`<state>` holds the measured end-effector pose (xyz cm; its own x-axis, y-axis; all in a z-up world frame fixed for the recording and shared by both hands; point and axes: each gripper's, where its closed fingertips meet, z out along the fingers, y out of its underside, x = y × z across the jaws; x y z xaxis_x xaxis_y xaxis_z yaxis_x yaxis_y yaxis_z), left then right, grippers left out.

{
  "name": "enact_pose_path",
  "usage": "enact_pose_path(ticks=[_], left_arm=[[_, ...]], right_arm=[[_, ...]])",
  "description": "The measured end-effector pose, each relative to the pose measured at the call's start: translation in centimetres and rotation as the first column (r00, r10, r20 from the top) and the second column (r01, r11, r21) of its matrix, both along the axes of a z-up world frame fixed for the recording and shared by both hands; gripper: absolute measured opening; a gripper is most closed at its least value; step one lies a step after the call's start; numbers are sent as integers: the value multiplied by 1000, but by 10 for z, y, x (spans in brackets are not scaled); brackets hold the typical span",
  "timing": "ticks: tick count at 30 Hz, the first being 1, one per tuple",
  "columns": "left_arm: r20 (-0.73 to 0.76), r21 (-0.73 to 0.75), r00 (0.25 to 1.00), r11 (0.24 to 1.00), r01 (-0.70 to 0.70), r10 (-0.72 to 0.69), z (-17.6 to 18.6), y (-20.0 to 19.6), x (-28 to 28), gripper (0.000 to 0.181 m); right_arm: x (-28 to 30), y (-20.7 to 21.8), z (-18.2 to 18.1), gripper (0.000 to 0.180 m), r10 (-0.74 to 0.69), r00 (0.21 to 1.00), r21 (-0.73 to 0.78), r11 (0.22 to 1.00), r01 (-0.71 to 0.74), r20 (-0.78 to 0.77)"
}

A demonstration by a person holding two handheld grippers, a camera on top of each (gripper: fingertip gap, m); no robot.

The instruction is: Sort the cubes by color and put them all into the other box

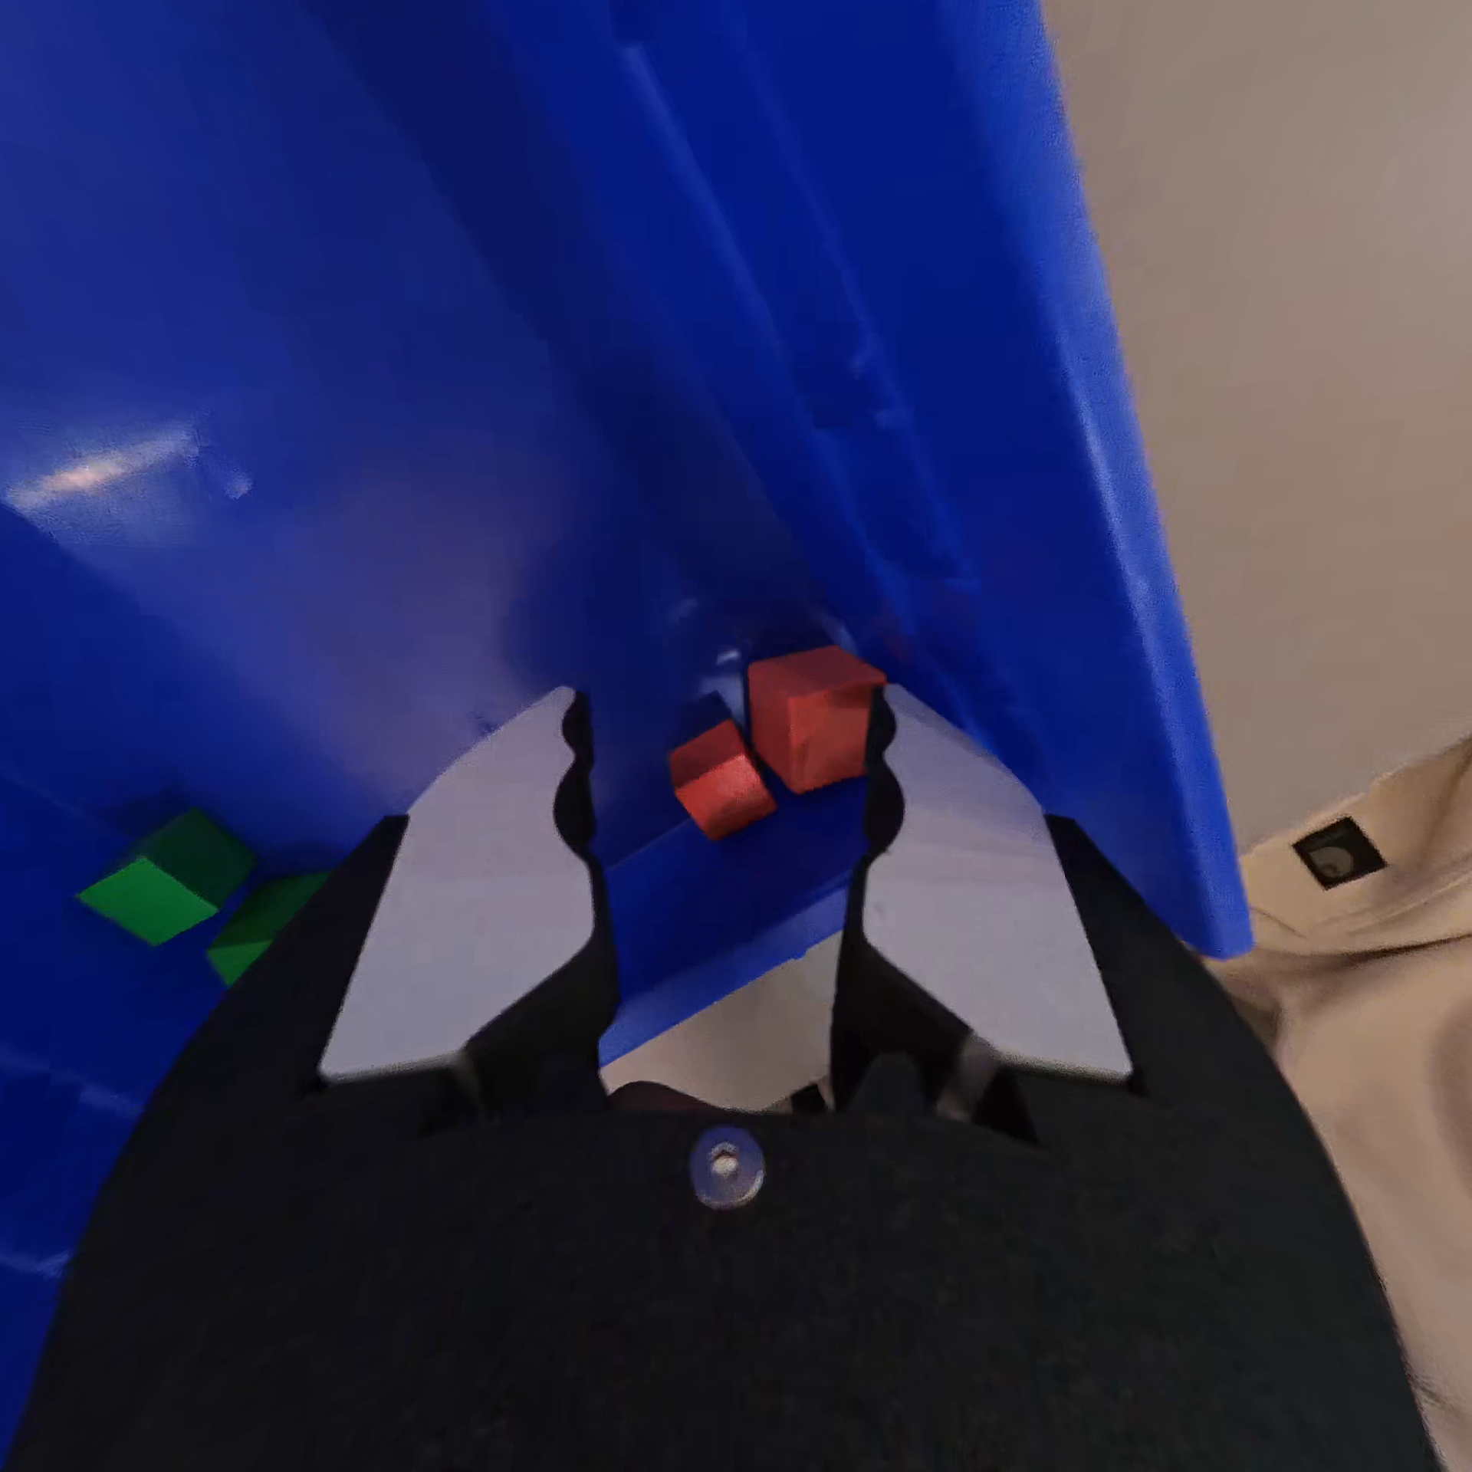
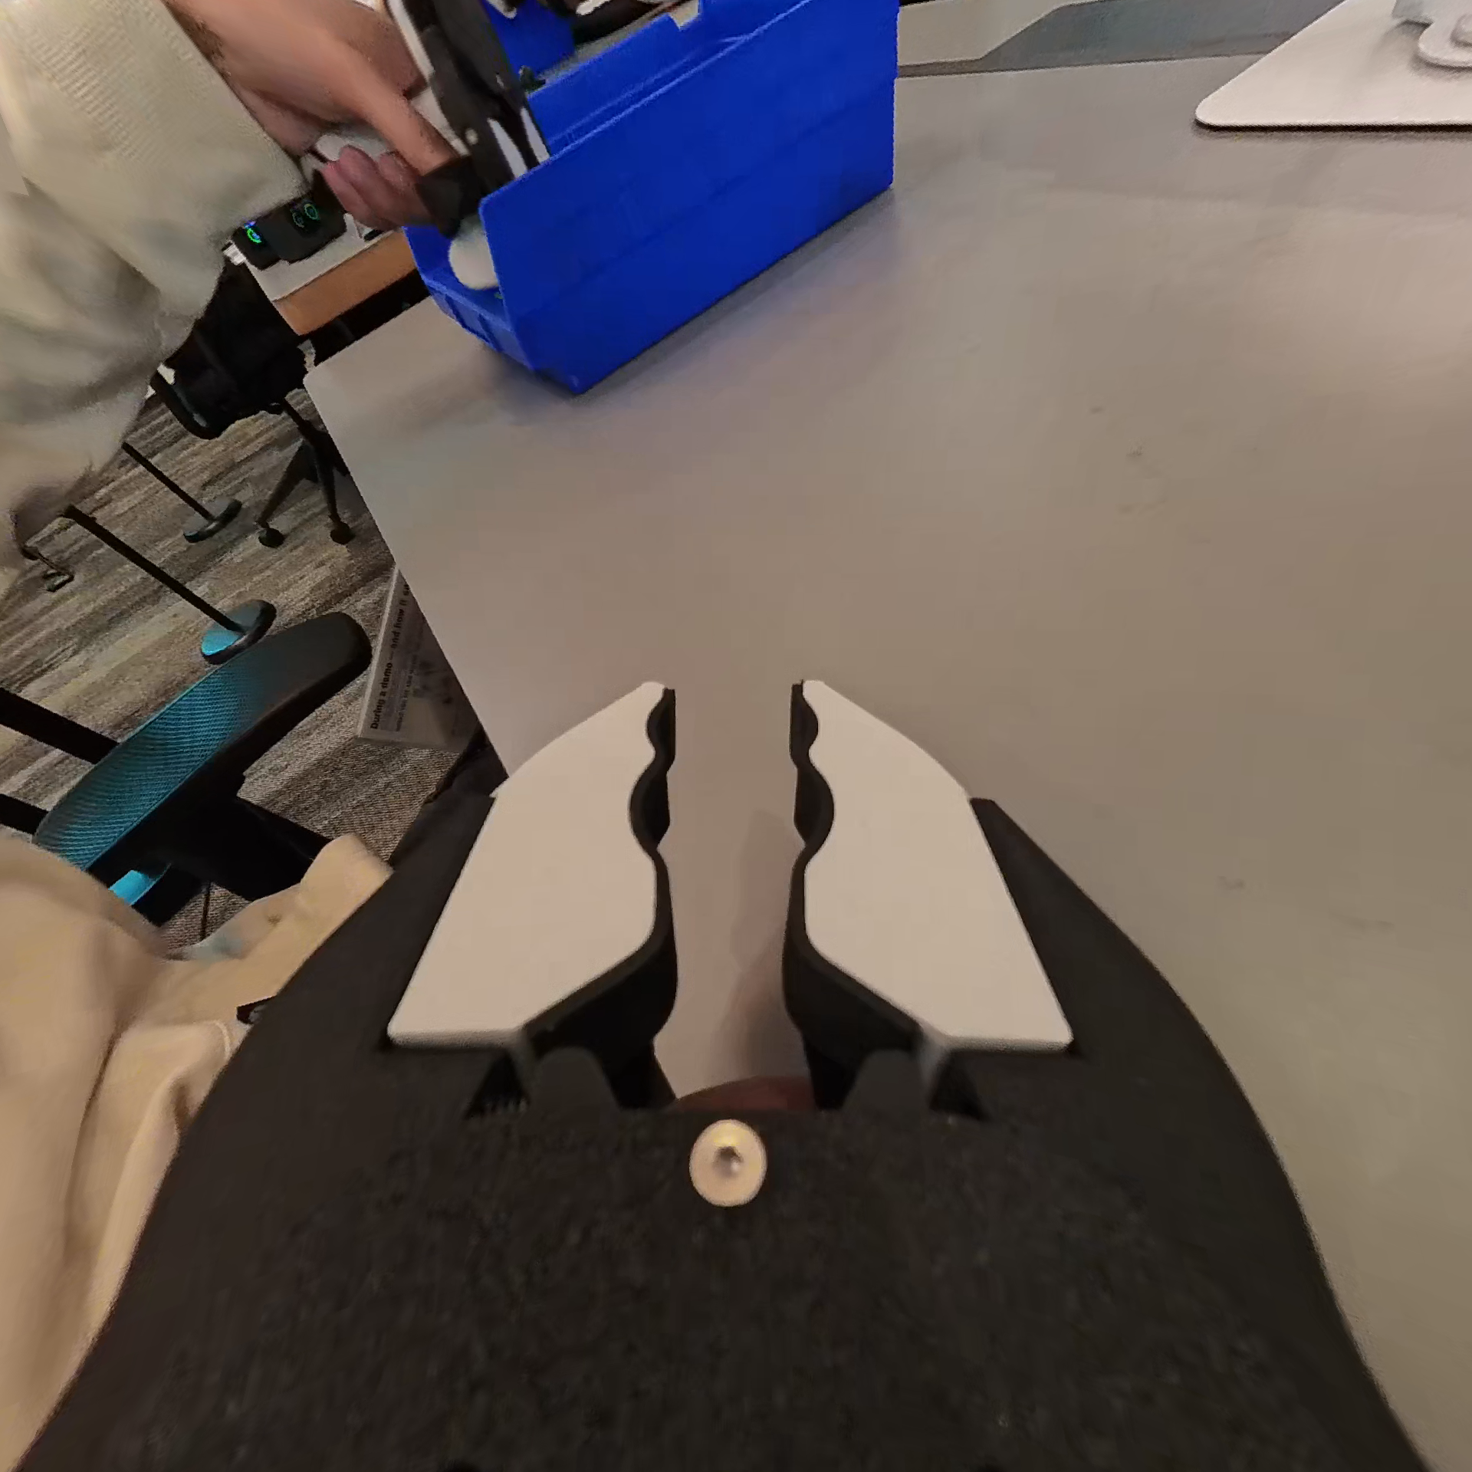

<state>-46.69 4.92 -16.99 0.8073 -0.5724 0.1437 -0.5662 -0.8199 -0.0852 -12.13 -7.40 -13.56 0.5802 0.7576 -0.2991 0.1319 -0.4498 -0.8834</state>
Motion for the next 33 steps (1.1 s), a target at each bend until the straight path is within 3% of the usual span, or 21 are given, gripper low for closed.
enact_pose_path(ticks=[5,12,14,17,24,28,30,33], left_arm=[[39,-115,999,993,-9,14,-3,-7,2,61],[29,-155,998,987,51,-47,-9,-17,-4,57],[101,-186,994,980,67,-48,-10,-20,4,37],[135,-180,989,980,89,-65,-10,-19,3,35],[181,67,983,998,-9,-4,30,16,-26,28],[356,293,931,956,-32,-78,78,25,-26,27],[470,434,863,900,-45,-183,109,19,-13,27],[638,555,662,830,-43,-393,145,-15,26,27]], right_arm=[[-1,-3,-2,27,11,1000,-14,1000,-11,-3],[-2,-4,-2,27,16,1000,-5,1000,-16,18],[-5,-5,-4,27,31,1000,-28,999,-31,4],[-8,-8,-4,27,35,999,-23,999,-35,13],[-3,-5,-2,26,13,999,8,1000,-13,36],[7,3,4,26,-16,1000,12,1000,16,21],[14,12,13,27,-47,999,15,999,48,-13],[15,28,38,28,-59,979,-51,997,50,-193]])
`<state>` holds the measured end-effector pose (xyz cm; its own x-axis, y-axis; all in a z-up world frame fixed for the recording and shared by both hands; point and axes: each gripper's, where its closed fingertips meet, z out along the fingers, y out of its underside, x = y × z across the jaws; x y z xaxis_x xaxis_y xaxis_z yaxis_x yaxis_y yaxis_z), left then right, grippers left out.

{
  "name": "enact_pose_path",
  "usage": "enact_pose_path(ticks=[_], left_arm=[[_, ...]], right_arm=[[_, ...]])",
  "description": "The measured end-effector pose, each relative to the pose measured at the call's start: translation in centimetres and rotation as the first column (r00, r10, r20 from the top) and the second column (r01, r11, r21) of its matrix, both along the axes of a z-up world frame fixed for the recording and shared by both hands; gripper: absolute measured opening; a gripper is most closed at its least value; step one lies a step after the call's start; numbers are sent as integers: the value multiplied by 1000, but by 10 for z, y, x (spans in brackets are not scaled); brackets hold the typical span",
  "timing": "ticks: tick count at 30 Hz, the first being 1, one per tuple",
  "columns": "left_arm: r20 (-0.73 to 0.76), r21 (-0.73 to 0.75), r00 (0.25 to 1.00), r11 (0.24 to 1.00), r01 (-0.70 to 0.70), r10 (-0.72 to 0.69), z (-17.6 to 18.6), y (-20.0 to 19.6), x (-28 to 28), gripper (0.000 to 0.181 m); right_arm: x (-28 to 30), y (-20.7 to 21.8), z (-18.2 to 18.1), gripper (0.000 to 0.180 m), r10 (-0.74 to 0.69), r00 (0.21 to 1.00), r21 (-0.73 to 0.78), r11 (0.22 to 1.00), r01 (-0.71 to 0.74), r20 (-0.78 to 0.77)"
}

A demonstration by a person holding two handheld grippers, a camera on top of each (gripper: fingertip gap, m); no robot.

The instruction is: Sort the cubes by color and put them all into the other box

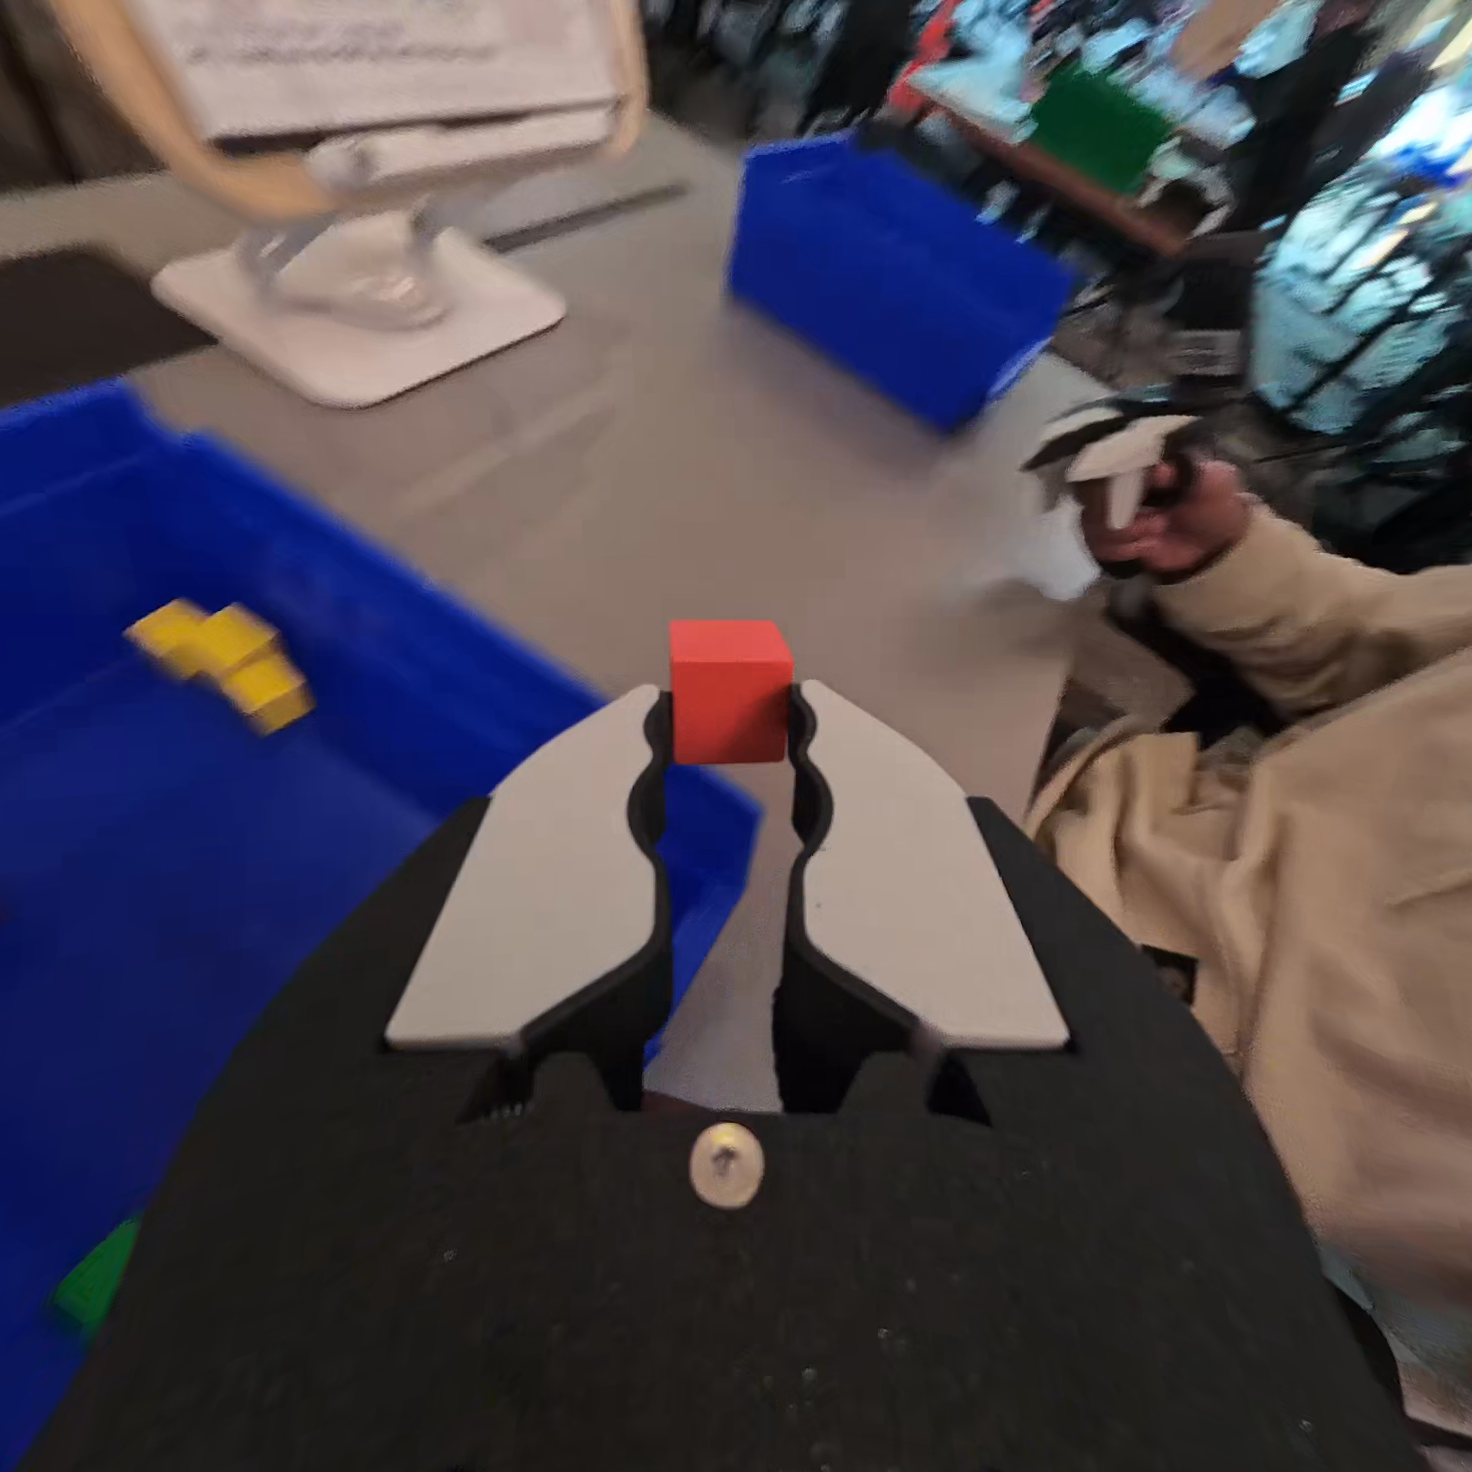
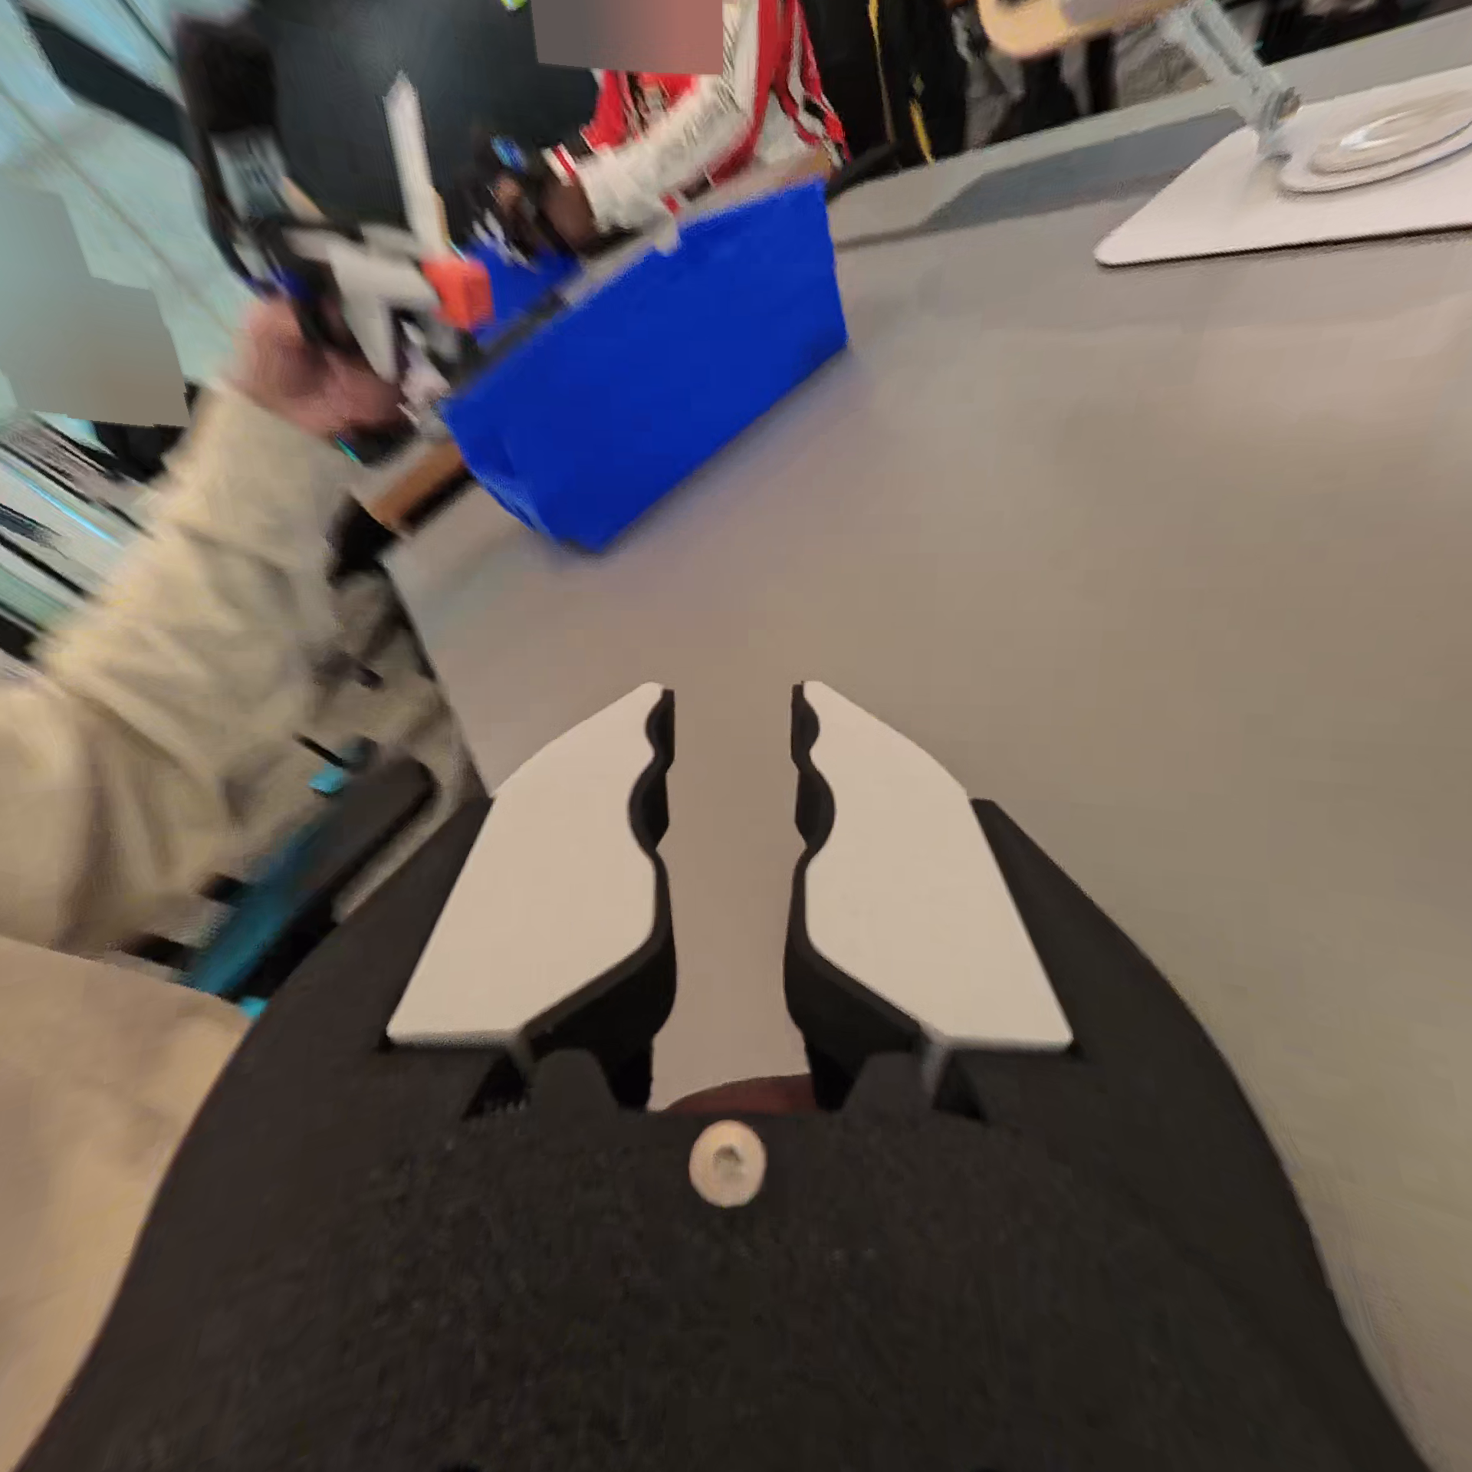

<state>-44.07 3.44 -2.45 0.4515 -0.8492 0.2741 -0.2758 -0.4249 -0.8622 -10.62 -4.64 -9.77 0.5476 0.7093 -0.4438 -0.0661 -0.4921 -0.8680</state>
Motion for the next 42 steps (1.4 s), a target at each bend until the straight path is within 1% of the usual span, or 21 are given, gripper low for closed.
enact_pose_path(ticks=[2,3,4,6,8,11,13,14,16,17,19,22,25,27,29,31,34,37,39,41,42], left_arm=[[73,76,992,993,94,-99,10,-22,33,27],[87,120,985,983,136,-147,14,-32,52,27],[90,156,977,971,178,-194,18,-41,72,27],[87,225,954,938,262,-288,27,-61,113,27],[62,268,927,901,343,-371,33,-78,152,27],[-37,289,891,849,442,-452,25,-93,200,27],[-120,287,880,833,473,-459,11,-93,223,27],[-153,279,874,828,487,-462,3,-94,233,27],[-219,279,876,833,478,-430,-16,-90,247,29],[-235,299,886,838,458,-400,-23,-89,252,29],[-236,312,896,844,437,-376,-33,-95,255,45],[-153,286,926,881,377,-346,-49,-111,250,49],[-82,239,949,919,314,-303,-74,-128,240,49],[-83,187,952,933,307,-296,-91,-140,234,49],[-102,167,952,938,303,-289,-102,-148,231,49],[-110,157,946,934,320,-305,-105,-155,232,49],[-116,163,944,932,325,-309,-104,-155,236,48],[-107,133,945,938,321,-309,-106,-154,237,48],[-120,140,952,945,296,-281,-109,-149,233,49],[-125,153,961,952,266,-248,-109,-144,228,50],[-118,151,964,956,253,-237,-108,-142,226,50]], right_arm=[[-13,5,23,29,76,977,-91,991,-96,-198],[-23,5,33,31,126,946,-148,973,-177,-299],[-36,4,44,35,176,898,-201,941,-274,-403],[-63,-3,67,43,251,761,-263,836,-482,-599],[-87,-8,80,49,264,638,-288,724,-627,-724],[-111,-10,86,58,228,528,-294,623,-725,-818],[-117,-10,85,59,220,508,-293,603,-742,-833],[-118,-10,81,56,228,523,-299,608,-735,-821],[-111,-8,74,30,238,542,-301,624,-721,-806],[-105,-3,68,29,218,576,-325,647,-690,-788],[-88,-3,61,29,235,624,-328,685,-651,-745],[-46,-2,54,29,255,766,-307,807,-505,-590],[23,14,50,29,160,938,-230,944,-236,-307],[87,34,52,29,1,996,-140,990,-14,-92],[160,60,50,29,-217,965,-64,971,229,149],[206,77,43,29,-290,907,-57,945,321,306],[232,101,-7,29,-173,820,-182,931,317,545],[226,107,-54,30,36,769,-360,897,257,639],[227,113,-69,30,86,712,-382,885,267,697],[231,118,-73,30,90,697,-408,861,304,711],[233,120,-71,37,81,690,-397,862,314,719]])
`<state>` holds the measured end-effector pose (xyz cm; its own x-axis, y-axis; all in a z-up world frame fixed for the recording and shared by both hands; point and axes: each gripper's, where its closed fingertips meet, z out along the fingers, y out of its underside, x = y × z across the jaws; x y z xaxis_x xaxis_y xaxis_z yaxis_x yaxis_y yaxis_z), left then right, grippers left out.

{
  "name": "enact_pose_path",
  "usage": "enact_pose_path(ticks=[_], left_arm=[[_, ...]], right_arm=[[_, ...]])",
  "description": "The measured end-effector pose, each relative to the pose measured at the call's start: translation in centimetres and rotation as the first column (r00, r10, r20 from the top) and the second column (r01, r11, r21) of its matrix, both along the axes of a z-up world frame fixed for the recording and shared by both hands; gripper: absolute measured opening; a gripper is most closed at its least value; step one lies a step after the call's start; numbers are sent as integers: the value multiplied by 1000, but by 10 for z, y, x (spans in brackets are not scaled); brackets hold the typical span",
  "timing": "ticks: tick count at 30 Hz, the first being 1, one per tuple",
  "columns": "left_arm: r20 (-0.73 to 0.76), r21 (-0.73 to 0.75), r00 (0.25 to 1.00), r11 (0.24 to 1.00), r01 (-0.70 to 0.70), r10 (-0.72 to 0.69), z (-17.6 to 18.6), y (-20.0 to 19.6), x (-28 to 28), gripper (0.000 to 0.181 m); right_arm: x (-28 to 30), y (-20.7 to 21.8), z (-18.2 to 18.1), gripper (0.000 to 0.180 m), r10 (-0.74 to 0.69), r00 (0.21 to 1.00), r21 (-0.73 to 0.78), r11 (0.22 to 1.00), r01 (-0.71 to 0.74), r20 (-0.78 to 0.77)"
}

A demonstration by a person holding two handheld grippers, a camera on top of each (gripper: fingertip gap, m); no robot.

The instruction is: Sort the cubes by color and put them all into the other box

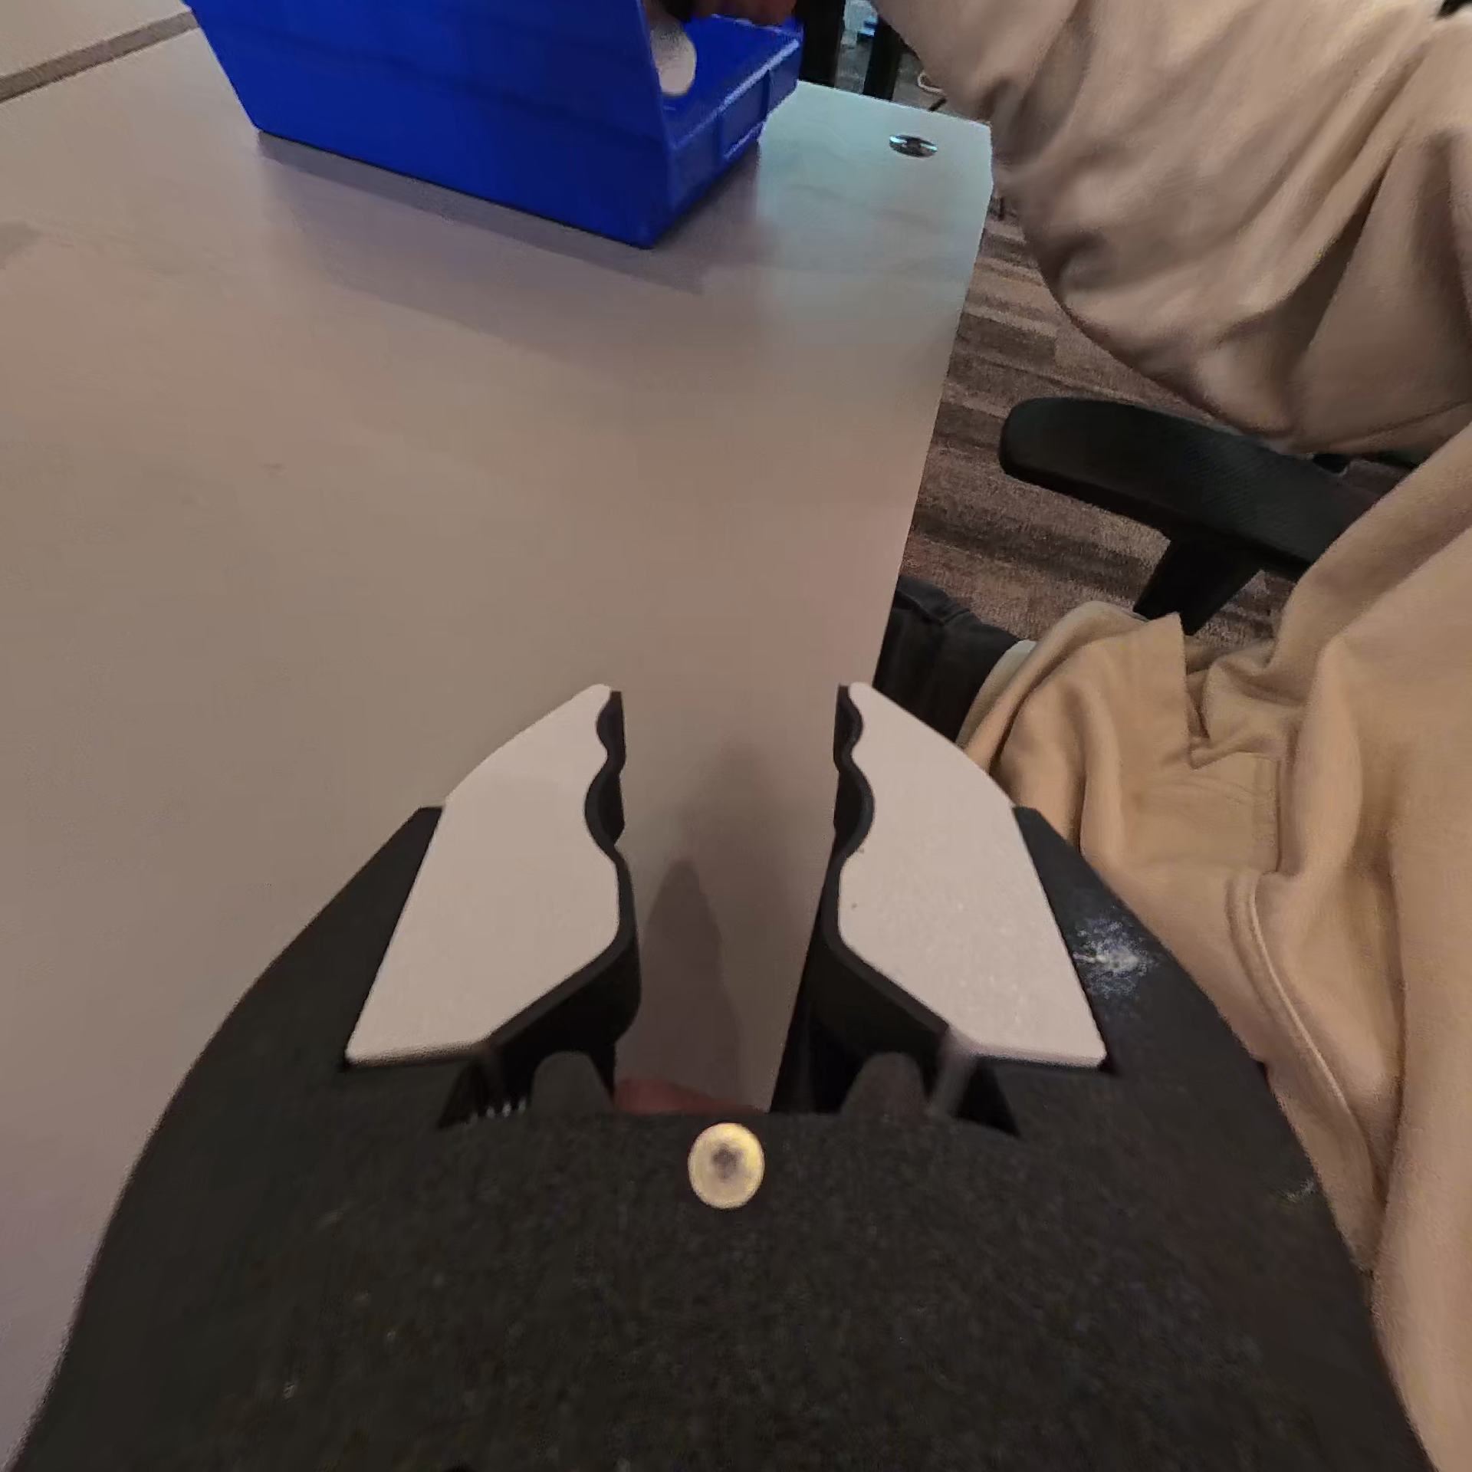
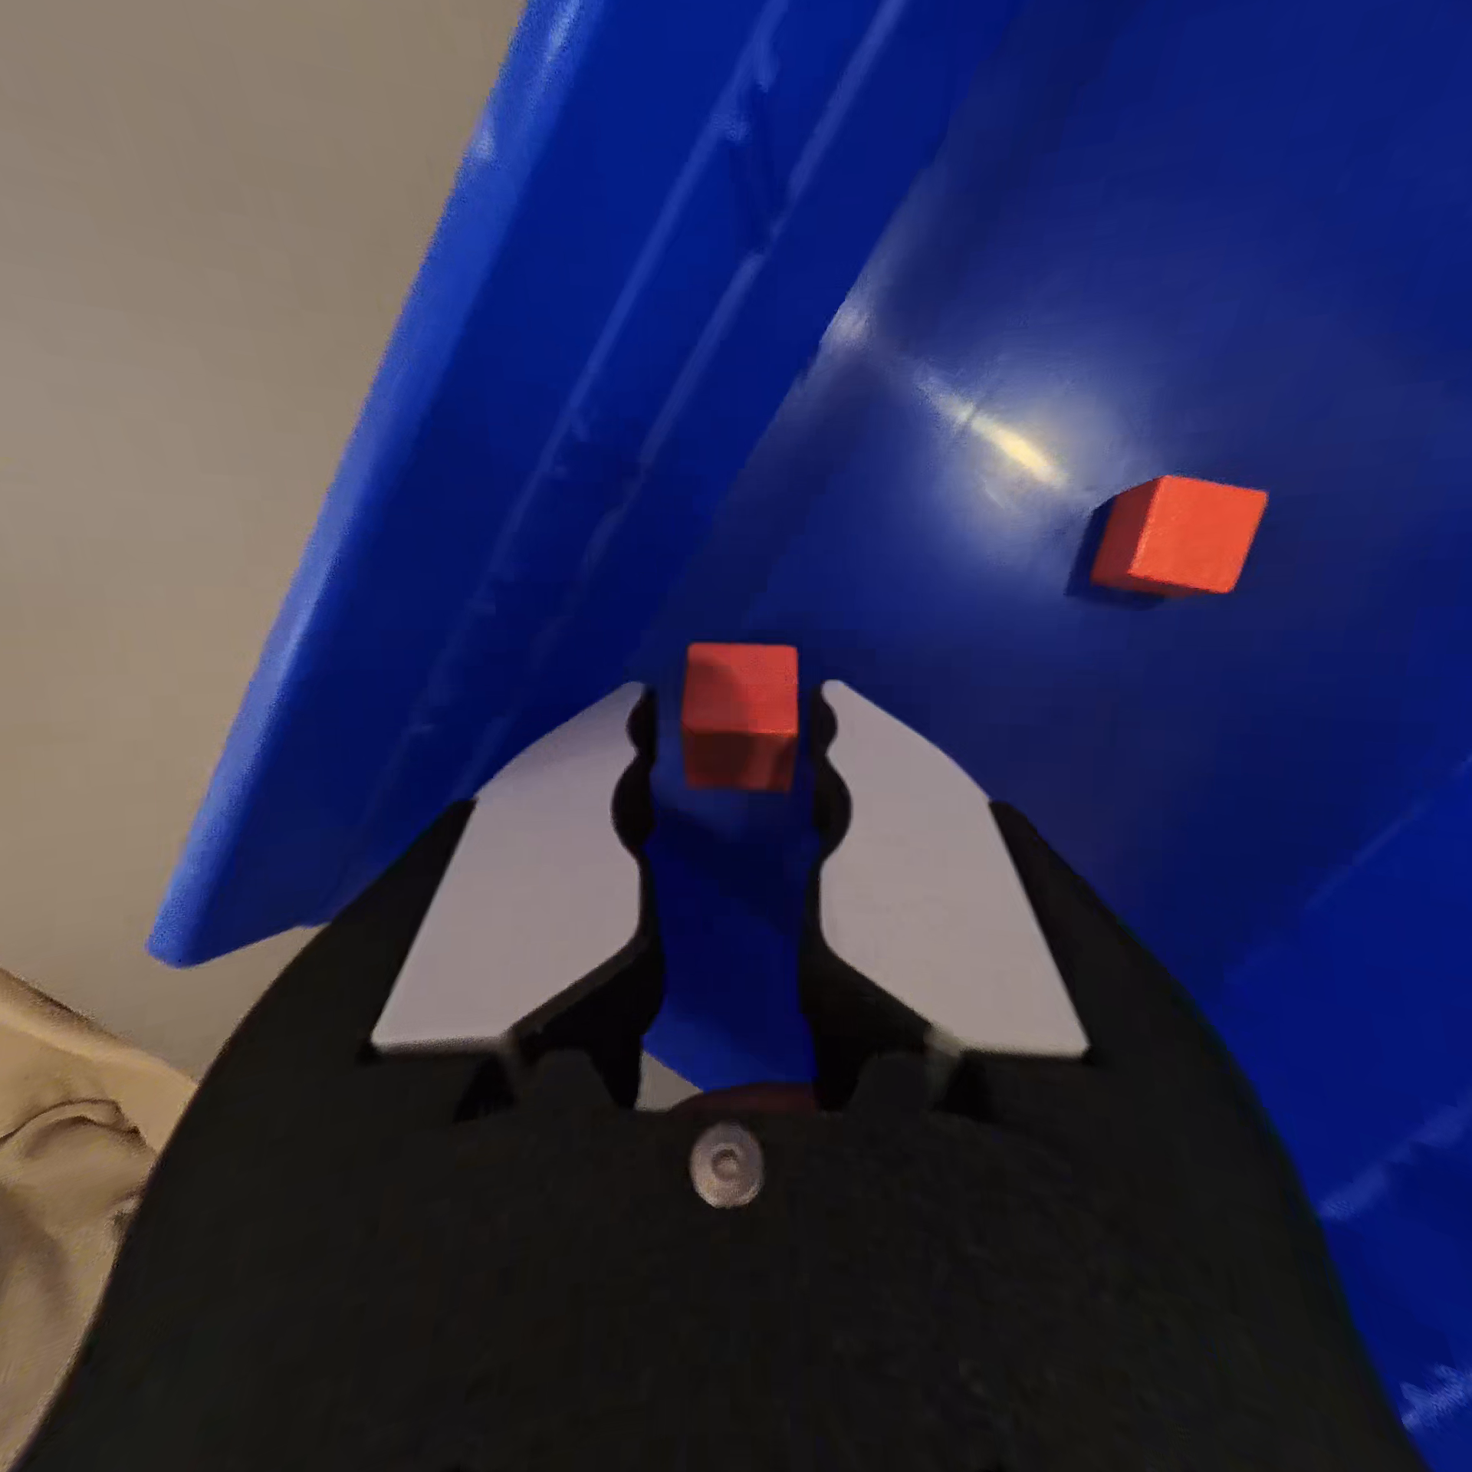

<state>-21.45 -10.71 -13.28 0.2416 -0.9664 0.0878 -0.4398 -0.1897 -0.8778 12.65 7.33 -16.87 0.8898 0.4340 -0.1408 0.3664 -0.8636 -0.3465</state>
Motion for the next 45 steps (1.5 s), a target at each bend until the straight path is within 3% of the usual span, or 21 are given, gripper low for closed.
enact_pose_path(ticks=[3,5,7,9,11,14,20,25,27,30,33,36,39,41,42,45], left_arm=[[15,-2,999,999,-52,52,3,8,-6,50],[14,3,996,996,-91,91,4,13,-9,50],[6,5,986,986,-169,169,3,23,-15,49],[-11,22,971,971,-238,239,2,32,-21,49],[-34,52,953,953,-299,301,0,39,-28,48],[-49,55,933,934,-353,356,1,40,-37,49],[-150,76,856,869,-490,495,23,43,-107,43],[-257,77,700,736,-673,667,54,98,-210,46],[-293,115,558,608,-785,776,58,144,-252,49],[-302,99,317,360,-927,899,44,219,-301,55],[-305,-30,176,175,-984,936,16,276,-320,57],[-317,-38,39,29,-999,948,-6,310,-336,59],[-388,-23,-41,-54,-998,921,-28,322,-348,61],[-430,-20,-73,-90,-996,900,-42,324,-356,54],[-445,-27,-77,-99,-995,892,-49,324,-358,34],[-441,-54,-37,-68,-996,897,-51,325,-356,29]], right_arm=[[3,-2,29,43,-44,999,115,992,47,-27],[0,-8,66,42,-99,991,287,950,120,-87],[-25,-19,110,39,-80,969,510,838,193,-234],[-82,-49,139,37,93,886,647,718,256,-454],[-149,-89,130,30,274,767,670,696,258,-580],[-222,-128,81,37,354,704,596,793,123,-616],[-252,-141,67,35,425,734,631,775,6,-529],[-254,-143,52,34,437,782,648,760,-56,-445],[-256,-142,51,34,447,790,660,748,-73,-420],[-261,-144,48,33,458,786,656,750,-91,-415],[-263,-146,47,32,461,775,642,761,-94,-432],[-261,-147,47,32,461,774,643,760,-92,-434],[-256,-148,48,31,459,773,642,762,-88,-438],[-253,-148,49,31,457,771,640,764,-85,-443],[-252,-148,49,31,458,770,638,765,-87,-444],[-248,-146,49,30,457,777,644,760,-89,-432]])
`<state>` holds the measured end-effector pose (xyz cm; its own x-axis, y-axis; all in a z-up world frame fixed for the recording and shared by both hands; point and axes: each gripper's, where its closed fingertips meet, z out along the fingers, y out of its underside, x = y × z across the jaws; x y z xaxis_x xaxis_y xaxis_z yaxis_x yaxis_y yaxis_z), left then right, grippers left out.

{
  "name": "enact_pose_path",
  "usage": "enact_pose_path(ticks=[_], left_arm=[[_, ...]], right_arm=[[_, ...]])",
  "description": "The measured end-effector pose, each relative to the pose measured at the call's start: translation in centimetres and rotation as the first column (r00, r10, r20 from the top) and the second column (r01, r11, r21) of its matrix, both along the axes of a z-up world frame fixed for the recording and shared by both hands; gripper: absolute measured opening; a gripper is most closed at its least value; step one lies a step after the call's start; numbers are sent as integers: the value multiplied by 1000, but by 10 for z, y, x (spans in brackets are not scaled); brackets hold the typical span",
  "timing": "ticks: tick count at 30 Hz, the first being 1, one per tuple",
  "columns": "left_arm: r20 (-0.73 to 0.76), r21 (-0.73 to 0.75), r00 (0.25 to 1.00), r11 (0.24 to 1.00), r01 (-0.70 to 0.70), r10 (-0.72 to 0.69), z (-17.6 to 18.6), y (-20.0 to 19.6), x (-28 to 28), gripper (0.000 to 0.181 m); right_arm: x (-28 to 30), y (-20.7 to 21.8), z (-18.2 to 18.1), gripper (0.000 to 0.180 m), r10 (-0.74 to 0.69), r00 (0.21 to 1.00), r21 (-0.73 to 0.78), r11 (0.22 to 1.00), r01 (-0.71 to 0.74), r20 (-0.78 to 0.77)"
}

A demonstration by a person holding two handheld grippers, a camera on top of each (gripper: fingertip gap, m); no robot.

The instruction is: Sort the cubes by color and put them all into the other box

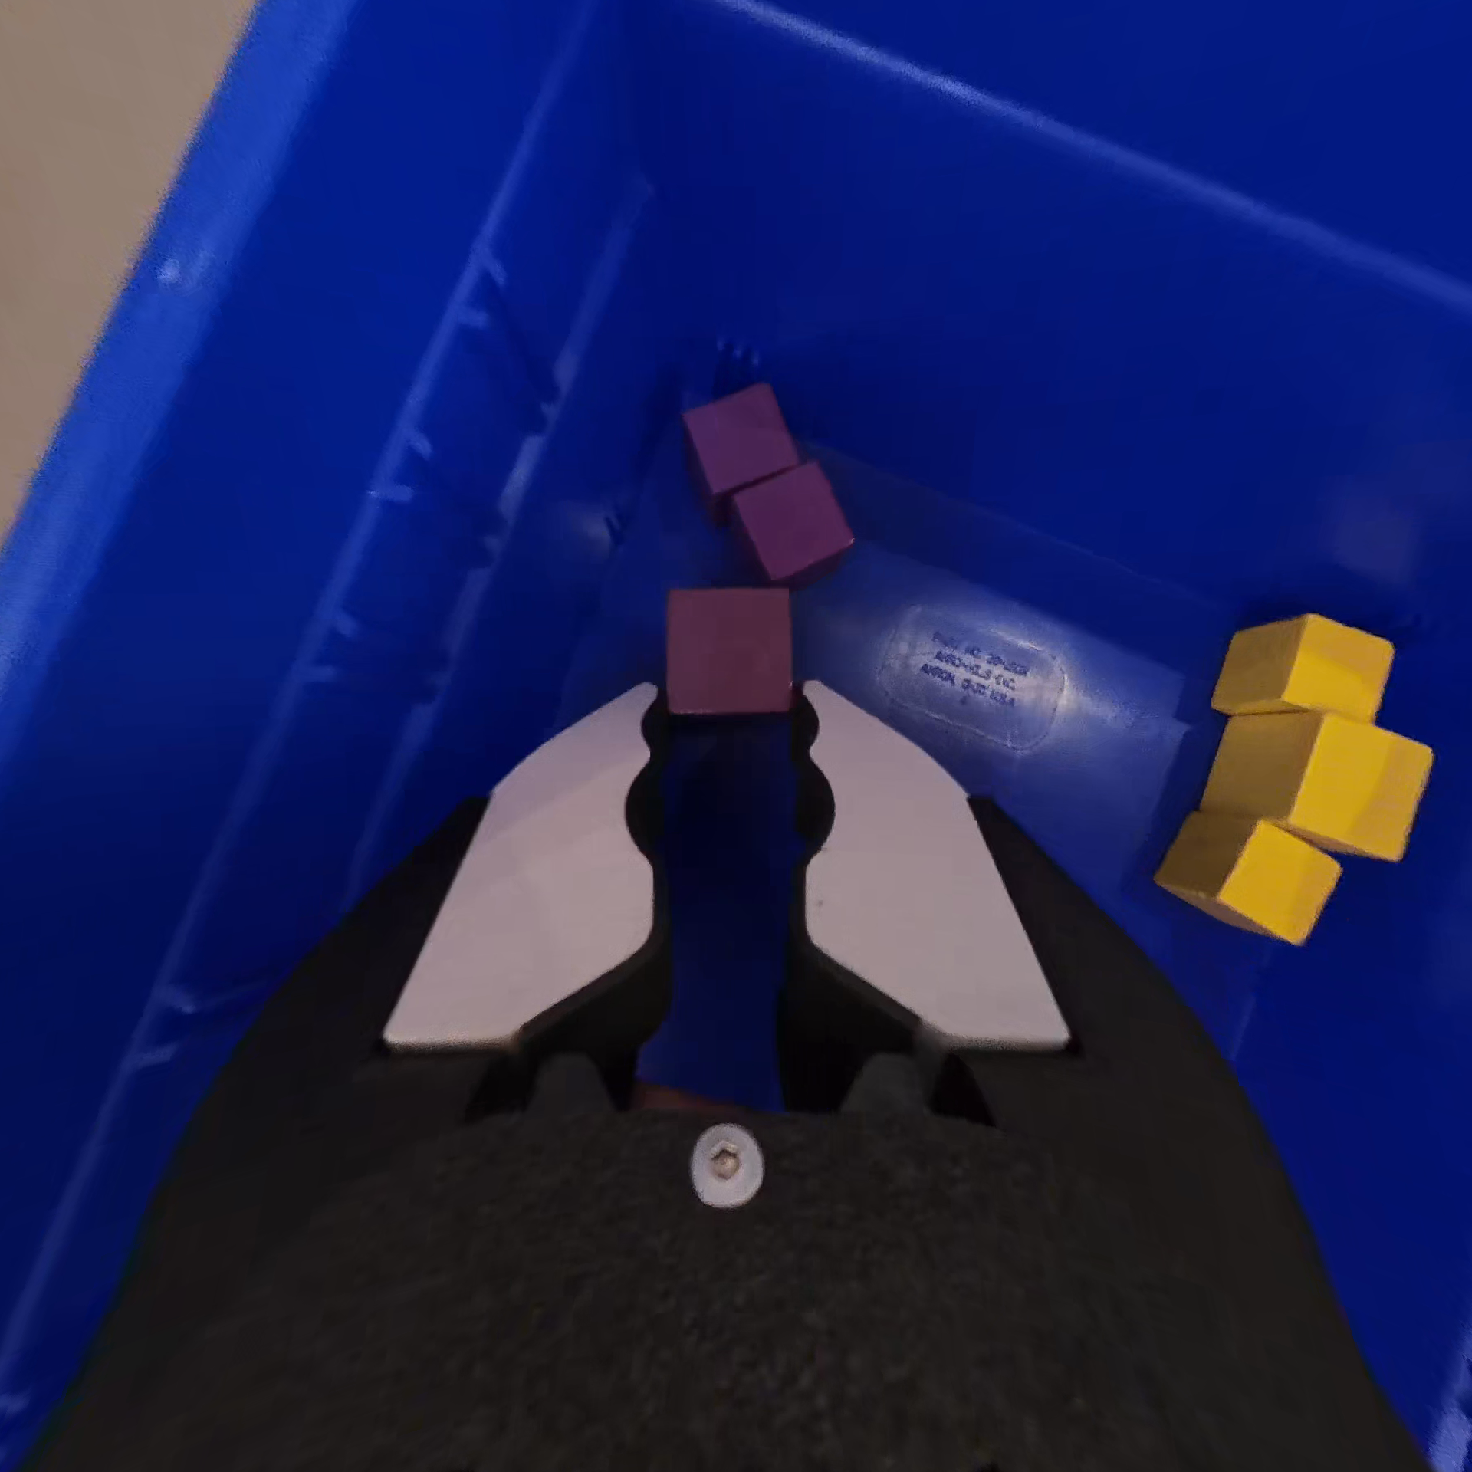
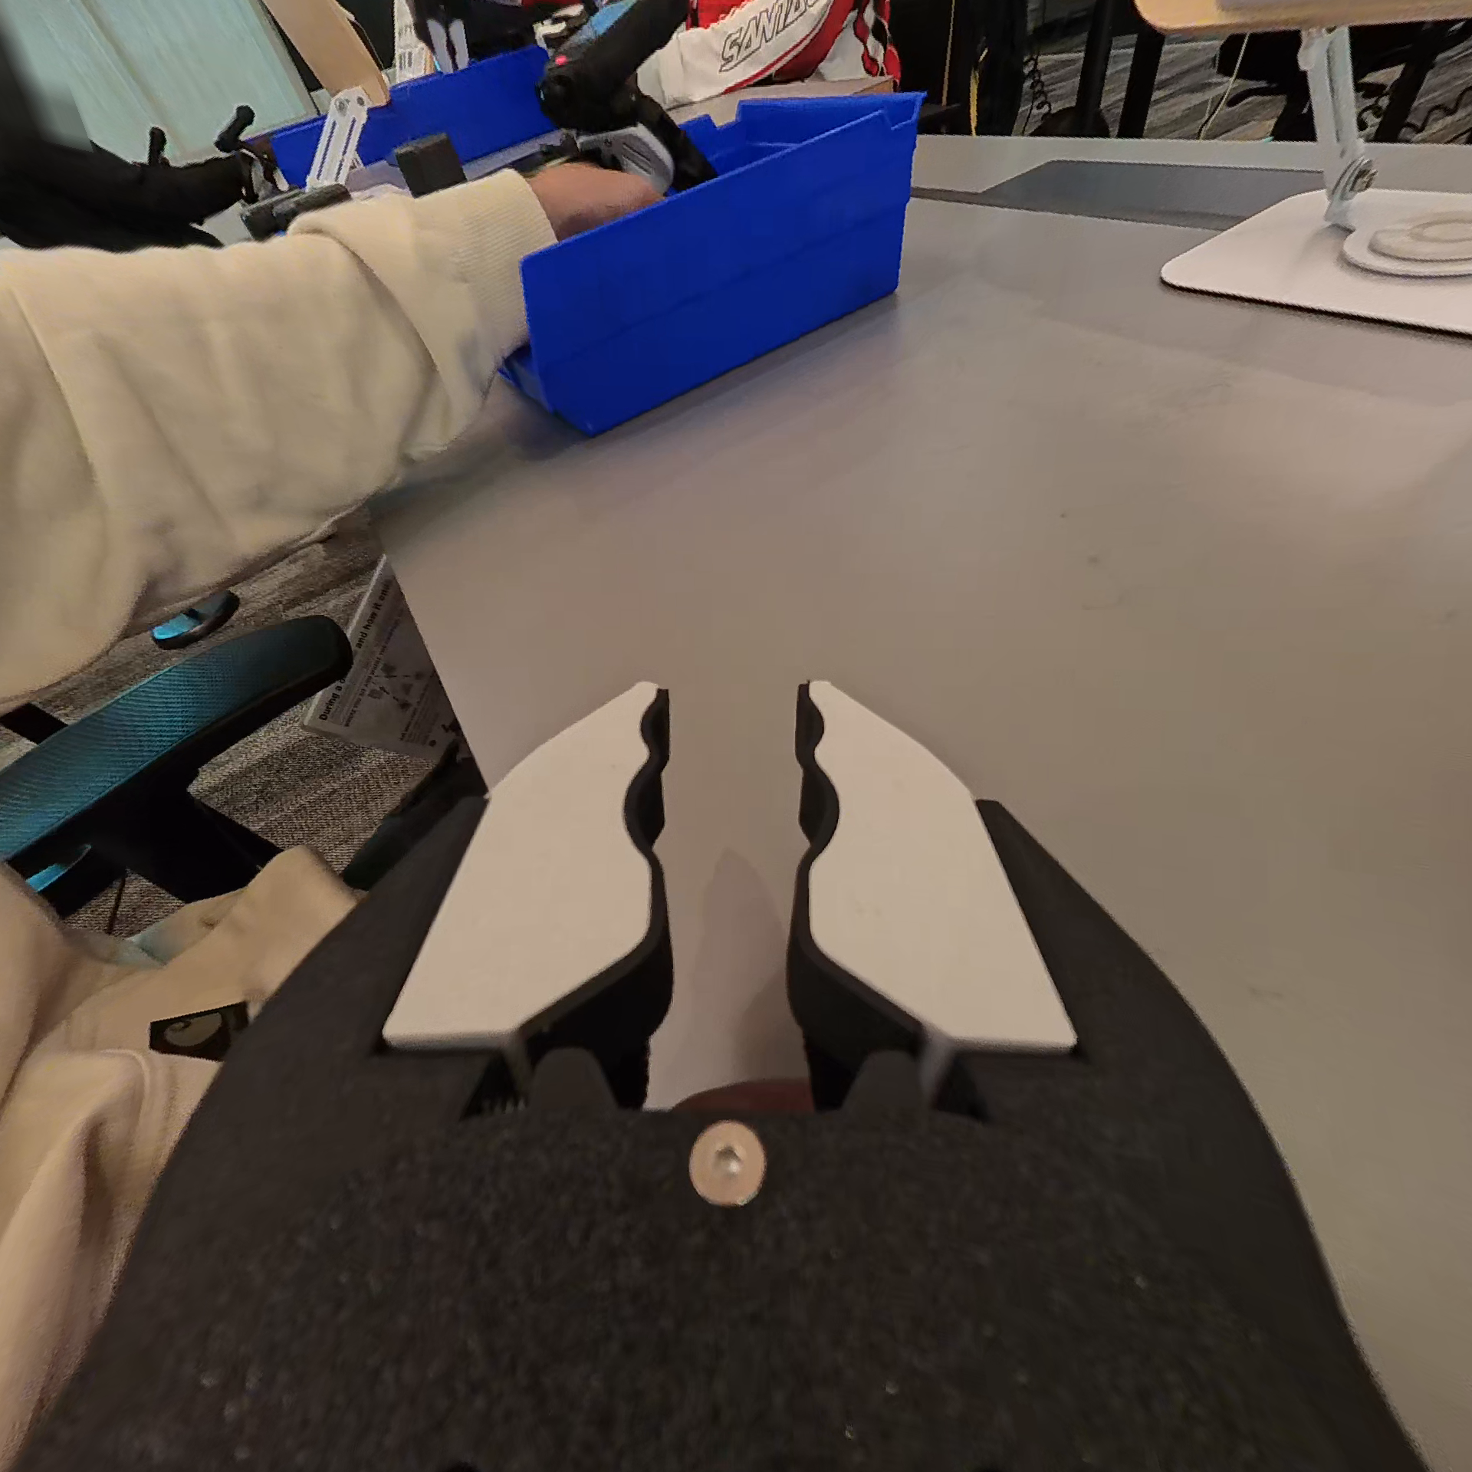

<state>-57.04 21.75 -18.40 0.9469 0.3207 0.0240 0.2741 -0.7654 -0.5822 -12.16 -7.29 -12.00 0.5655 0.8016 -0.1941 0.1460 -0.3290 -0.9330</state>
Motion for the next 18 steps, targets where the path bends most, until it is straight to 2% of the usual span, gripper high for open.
enact_pose_path(ticks=[2,5,7,10,12,15,17,18], left_arm=[[35,11,998,999,54,-54,4,-5,9,29],[47,111,979,975,190,-196,32,-25,32,29],[6,231,931,906,355,-366,63,-47,59,28],[-153,363,788,708,606,-596,106,-97,104,28],[-257,414,641,517,749,-723,128,-136,142,28],[-382,409,392,227,884,-837,144,-192,202,28],[-441,336,240,89,938,-865,142,-221,239,28],[-466,288,171,33,957,-868,139,-231,256,28]], right_arm=[[3,2,0,29,-10,1000,11,1000,10,11],[6,3,2,28,-12,1000,5,1000,12,-9],[8,5,3,28,-9,999,-19,1000,9,-38],[7,6,8,29,18,989,-106,994,-34,-147],[-2,3,17,33,68,952,-233,962,-142,-300],[-24,-5,43,40,122,822,-388,837,-387,-556],[-40,-7,57,47,136,748,-438,738,-514,-649],[-49,-5,58,50,139,744,-449,720,-529,-654]])
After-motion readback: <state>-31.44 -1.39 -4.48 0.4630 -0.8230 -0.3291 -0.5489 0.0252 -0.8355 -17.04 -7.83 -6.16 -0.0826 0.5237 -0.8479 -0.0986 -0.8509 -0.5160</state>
